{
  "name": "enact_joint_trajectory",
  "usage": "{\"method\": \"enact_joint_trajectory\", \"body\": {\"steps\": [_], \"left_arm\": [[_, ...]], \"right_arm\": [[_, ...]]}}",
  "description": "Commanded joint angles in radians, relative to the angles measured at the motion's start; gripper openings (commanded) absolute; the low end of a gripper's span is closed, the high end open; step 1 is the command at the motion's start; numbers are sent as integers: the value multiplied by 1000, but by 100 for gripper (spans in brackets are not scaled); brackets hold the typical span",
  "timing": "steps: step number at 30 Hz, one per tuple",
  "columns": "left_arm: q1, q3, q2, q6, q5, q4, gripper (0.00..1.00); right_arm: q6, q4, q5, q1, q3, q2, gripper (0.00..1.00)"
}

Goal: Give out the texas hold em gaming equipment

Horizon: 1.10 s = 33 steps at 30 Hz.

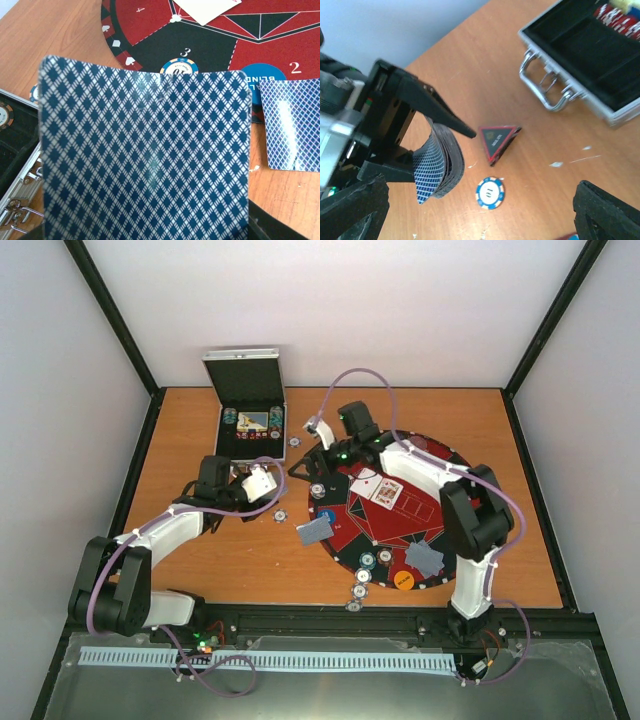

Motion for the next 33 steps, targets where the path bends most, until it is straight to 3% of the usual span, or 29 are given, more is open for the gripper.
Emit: {"method": "enact_joint_trajectory", "body": {"steps": [1, 6, 14, 20, 27, 33], "left_arm": [[-2, 18, 4, 10, 27, 43, 54], [-1, 17, 10, 7, 32, 51, 54], [-1, 20, 11, 1, 34, 56, 54], [-2, 17, 11, -1, 32, 60, 53], [-1, 13, 10, -1, 33, 66, 53], [-1, 13, 13, 2, 34, 68, 53]], "right_arm": [[43, -29, -82, 35, 66, 64, 97], [13, -94, -120, 68, 144, 153, 92], [-24, -215, 13, 86, 249, 245, 85], [-79, -278, 105, 83, 255, 215, 76], [-102, -304, 73, 83, 255, 195, 55], [-98, -270, -33, 84, 240, 175, 25]]}}
